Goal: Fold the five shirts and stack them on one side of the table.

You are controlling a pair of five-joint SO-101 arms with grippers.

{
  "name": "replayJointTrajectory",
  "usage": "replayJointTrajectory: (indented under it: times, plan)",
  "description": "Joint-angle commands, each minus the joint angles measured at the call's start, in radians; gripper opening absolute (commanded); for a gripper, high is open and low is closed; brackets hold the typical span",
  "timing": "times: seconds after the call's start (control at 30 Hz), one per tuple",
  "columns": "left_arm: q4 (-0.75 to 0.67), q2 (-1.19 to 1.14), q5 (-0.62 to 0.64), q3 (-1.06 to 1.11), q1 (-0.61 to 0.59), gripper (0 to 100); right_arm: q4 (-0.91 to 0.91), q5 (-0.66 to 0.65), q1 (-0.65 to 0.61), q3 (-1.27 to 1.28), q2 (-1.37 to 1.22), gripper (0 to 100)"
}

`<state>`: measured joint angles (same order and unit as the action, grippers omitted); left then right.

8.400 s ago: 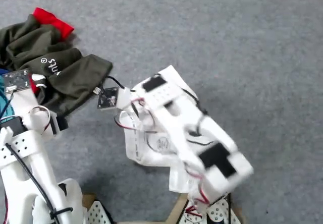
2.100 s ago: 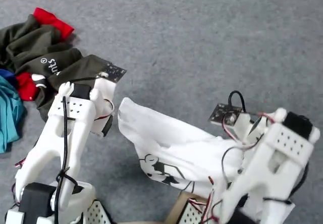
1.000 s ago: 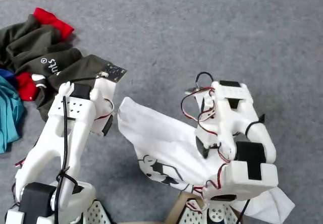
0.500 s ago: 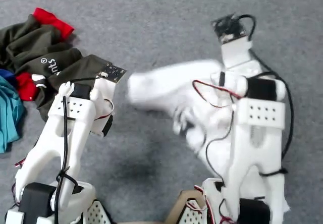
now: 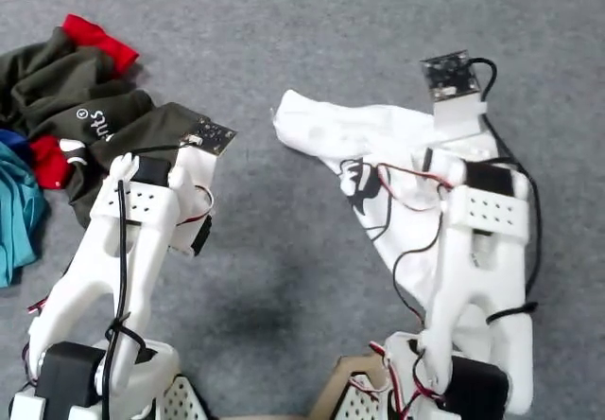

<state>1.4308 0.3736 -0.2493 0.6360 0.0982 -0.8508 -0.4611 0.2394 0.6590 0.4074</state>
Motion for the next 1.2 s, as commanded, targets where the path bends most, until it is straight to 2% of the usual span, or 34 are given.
replayJointTrajectory:
  times: [0.0,0.13,0.17,0.3,0.4,0.47,0.6,0.73,0.97,1.17]
  plan:
    - [0.003,0.003,0.009,-0.051,-0.004,3,0.002,-0.015,0.014,-0.041,-0.073,37.7]
    - [0.005,0.003,0.009,-0.064,-0.004,3,0.132,-0.009,0.018,-0.056,-0.348,31.7]
    - [0.006,0.003,0.009,-0.064,-0.004,3,0.115,-0.012,0.015,-0.088,-0.424,30.2]
    - [0.009,0.003,0.009,-0.053,-0.005,3,-0.110,-0.015,0.012,-0.305,-0.651,21.1]
    - [0.023,0.003,0.009,-0.059,-0.005,3,-0.245,-0.015,0.012,-0.441,-0.766,2.1]
    - [0.023,0.003,0.009,-0.056,-0.005,3,-0.347,-0.026,0.012,-0.486,-0.799,3.9]
    - [0.023,0.003,0.009,-0.058,-0.005,3,-0.542,-0.160,-0.064,-0.438,-0.740,1.4]
    - [0.012,0.003,0.009,-0.068,-0.007,3,-0.540,-0.198,-0.215,-0.237,-0.587,1.4]
    - [0.009,0.003,0.005,-0.076,-0.010,3,-0.534,-0.198,-0.640,0.087,-0.343,1.5]
    - [0.008,0.003,0.005,-0.130,-0.136,3,-0.615,-0.207,-0.925,0.157,-0.140,1.5]
